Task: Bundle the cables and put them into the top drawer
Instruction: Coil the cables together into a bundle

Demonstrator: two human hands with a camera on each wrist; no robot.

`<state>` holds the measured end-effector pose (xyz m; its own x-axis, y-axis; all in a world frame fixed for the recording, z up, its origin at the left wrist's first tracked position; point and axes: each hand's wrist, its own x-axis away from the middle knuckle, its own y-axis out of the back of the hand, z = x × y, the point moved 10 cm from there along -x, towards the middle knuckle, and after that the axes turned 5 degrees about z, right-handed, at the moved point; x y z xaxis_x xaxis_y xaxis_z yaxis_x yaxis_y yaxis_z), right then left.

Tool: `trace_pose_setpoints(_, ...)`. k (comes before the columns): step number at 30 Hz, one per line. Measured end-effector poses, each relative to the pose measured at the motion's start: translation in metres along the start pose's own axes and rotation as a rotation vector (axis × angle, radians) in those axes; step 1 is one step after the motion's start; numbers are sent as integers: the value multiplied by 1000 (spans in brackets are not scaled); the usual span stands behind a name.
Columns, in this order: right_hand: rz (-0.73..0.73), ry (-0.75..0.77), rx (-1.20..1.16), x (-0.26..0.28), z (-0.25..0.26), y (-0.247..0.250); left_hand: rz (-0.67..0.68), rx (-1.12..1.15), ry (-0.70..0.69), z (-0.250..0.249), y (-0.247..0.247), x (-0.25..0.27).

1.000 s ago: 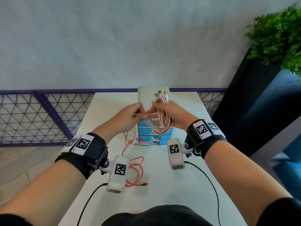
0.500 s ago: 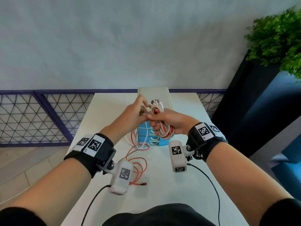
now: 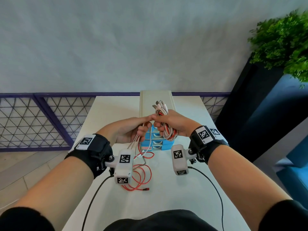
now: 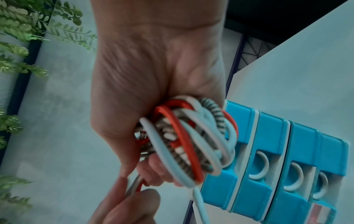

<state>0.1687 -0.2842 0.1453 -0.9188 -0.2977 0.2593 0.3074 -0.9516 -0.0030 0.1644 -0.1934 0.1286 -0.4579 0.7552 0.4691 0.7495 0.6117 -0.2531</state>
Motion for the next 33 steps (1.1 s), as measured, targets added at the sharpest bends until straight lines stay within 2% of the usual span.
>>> trace_pose_setpoints(6, -120, 28, -74, 2, -2, 31, 186, 120, 31, 12, -9, 13)
trace_pose_setpoints(13, -164, 0, -37, 0, -12, 29, 164, 61, -126, 5, -20, 6)
trace_pose_setpoints(15, -202, 4, -5, 0, -11, 28, 105, -7, -182, -2, -27, 5)
trace_pose_setpoints(18, -230, 7, 23, -3, -12, 26, -96, -252, -306, -17, -31, 3)
trace_pose_setpoints(22, -154, -20, -117, -6, -12, 7, -284, -525, -419, -35, -38, 6)
trace_pose_setpoints(25, -92, -47, -223, -6, -11, -5, -383, -739, -412, -44, -42, 8)
trace_pose_setpoints(28, -88, -81, -264, -6, -14, -6, -416, -847, -388, -47, -43, 6)
trace_pose_setpoints(33, -294, -58, -71, 2, -8, 12, -328, -843, -251, -33, -37, -5)
